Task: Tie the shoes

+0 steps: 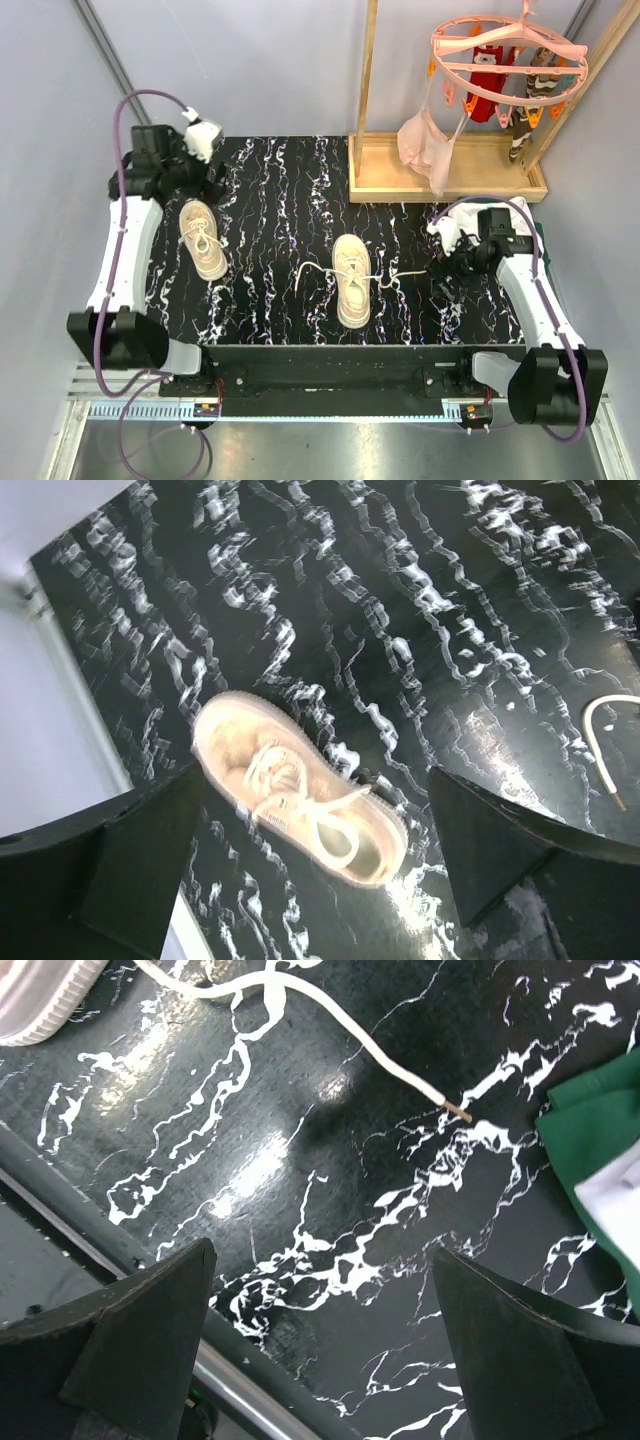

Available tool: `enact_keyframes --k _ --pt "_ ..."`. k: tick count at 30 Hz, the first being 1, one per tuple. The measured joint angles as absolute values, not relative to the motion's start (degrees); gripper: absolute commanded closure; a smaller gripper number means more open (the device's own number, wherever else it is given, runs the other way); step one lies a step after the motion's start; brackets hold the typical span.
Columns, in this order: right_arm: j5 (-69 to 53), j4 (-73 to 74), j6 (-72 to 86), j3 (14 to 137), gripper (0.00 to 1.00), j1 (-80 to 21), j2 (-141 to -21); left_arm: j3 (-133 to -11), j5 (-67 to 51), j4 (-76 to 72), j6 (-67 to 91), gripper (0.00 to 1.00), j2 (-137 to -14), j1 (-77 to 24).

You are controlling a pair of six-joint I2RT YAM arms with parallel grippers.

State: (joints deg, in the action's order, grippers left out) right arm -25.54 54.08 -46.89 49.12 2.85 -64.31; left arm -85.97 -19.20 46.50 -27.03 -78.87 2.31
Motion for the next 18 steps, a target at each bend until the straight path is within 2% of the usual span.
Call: enact_keyframes --k 3,5,11,14,18 --pt "-24.38 52.42 -46.0 49.3 0.0 0.51 -66.06 -85.45 -19.84 45.98 -27.42 0.01 -82.08 -2.2" --pt "-23.31 51.27 -45.08 49.67 0.0 -1.39 -67.44 -78.7 -19.79 43.11 -27.11 0.01 -81.65 -6.98" --pt "-20.58 47.53 -42.06 50.26 0.01 -6.07 -72.16 -61.78 -19.09 40.49 -24.1 0.28 -82.41 -21.34" --pt "-19.05 46.13 -40.29 50.37 0.0 -7.18 -74.96 -60.2 -18.59 39.24 -21.87 0.34 -85.52 -25.82" --pt "-17.5 44.95 -38.7 50.72 0.01 -7.84 -76.99 -60.14 -17.37 35.81 -17.63 0.34 -91.0 -28.69"
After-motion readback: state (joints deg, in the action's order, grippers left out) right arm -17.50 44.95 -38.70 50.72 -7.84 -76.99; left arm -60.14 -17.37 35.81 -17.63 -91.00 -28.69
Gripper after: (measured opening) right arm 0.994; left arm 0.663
